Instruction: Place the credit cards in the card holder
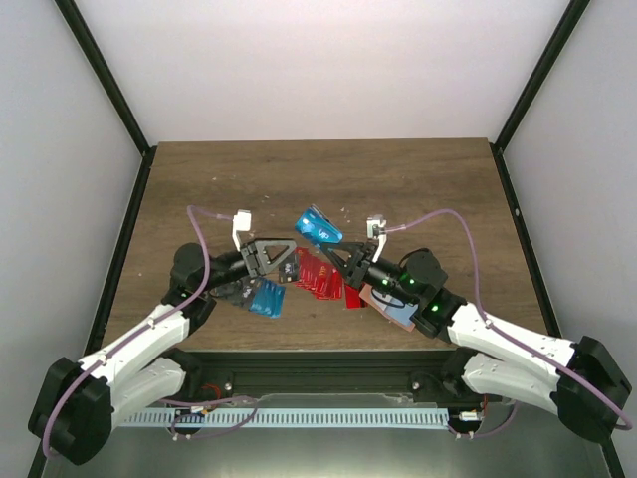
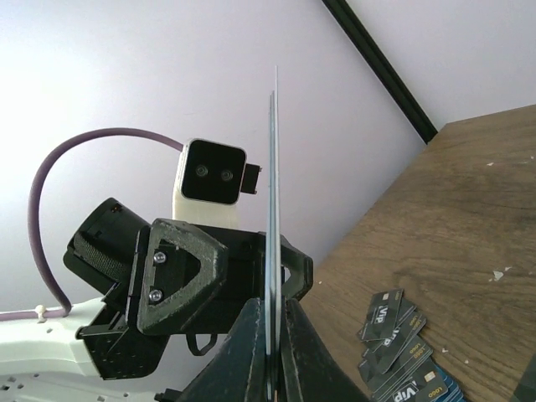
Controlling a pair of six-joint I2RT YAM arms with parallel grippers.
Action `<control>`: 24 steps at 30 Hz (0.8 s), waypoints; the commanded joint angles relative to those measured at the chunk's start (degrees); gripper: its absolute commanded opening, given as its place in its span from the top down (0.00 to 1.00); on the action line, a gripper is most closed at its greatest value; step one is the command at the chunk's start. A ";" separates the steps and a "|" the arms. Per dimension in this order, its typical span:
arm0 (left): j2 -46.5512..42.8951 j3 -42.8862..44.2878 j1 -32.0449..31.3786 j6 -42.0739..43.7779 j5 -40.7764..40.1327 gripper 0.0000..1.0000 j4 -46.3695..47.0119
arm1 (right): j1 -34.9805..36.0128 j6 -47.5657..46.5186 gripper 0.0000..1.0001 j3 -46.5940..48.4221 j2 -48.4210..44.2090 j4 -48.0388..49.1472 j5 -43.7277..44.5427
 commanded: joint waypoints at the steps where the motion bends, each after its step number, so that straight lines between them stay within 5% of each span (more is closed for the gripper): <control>1: 0.21 0.32 -1.05 -0.20 -2.02 0.56 7.08 | -0.48 -1.10 0.99 -0.39 0.19 4.05 -2.23; 24: -2.11 3.84 -3.10 8.03 -8.29 0.63 -4.30 | -0.47 -0.16 0.99 0.45 2.32 1.25 -2.29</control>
